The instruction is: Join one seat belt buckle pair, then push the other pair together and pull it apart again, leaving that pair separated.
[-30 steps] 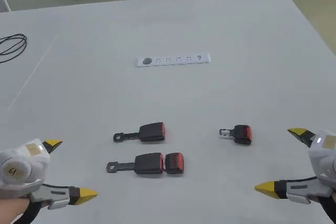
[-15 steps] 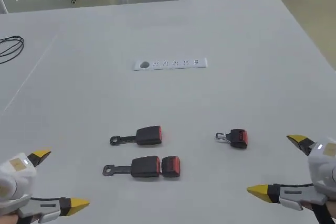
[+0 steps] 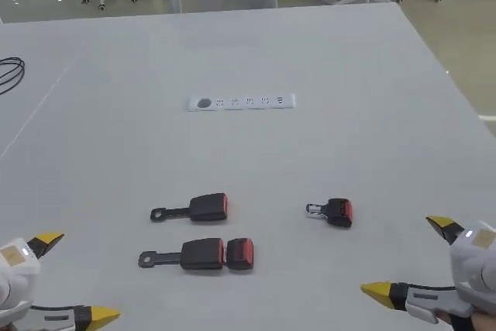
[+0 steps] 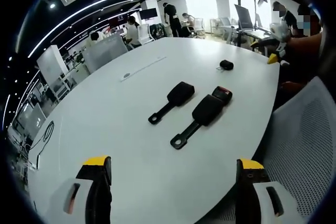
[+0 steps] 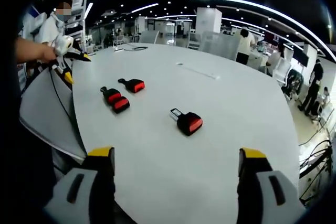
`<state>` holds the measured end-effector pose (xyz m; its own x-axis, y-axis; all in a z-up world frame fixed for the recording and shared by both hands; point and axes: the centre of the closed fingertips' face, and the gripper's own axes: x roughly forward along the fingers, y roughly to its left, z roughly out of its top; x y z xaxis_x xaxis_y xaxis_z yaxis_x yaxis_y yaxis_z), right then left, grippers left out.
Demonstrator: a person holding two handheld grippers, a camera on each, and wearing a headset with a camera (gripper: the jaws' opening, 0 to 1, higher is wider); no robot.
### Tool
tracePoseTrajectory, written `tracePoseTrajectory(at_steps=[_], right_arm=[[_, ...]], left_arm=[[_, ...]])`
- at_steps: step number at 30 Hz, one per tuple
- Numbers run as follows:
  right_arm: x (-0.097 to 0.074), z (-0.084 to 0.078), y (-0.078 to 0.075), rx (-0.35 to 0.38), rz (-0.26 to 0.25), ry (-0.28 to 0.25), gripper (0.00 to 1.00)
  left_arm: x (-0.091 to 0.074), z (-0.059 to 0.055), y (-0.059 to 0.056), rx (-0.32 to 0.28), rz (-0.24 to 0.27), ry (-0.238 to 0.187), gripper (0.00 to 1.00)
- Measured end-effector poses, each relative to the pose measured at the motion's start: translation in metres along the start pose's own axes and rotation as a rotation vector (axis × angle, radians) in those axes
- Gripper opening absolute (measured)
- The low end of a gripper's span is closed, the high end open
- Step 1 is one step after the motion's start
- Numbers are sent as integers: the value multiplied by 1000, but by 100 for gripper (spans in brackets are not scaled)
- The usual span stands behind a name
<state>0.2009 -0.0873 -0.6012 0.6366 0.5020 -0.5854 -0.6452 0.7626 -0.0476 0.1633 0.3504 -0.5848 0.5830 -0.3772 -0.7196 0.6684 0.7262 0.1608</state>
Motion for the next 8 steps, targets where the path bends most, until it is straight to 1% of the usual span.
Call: tracePoseTrajectory(at_steps=[2,4,6,8], right_arm=[[1,1,4,-15,4,-2,99],[2,2,10,-34,21,-1,99],[3,1,16,-90,43,11,99],[4,0,17,-93,52,13,99]], left_arm=[[-1,-2,0,-2,1,4,100],[-1,-4,0,-3,2,9,100],[0,-7,0,-10,5,16,100],[0,-9,0,-13,6,22,100]])
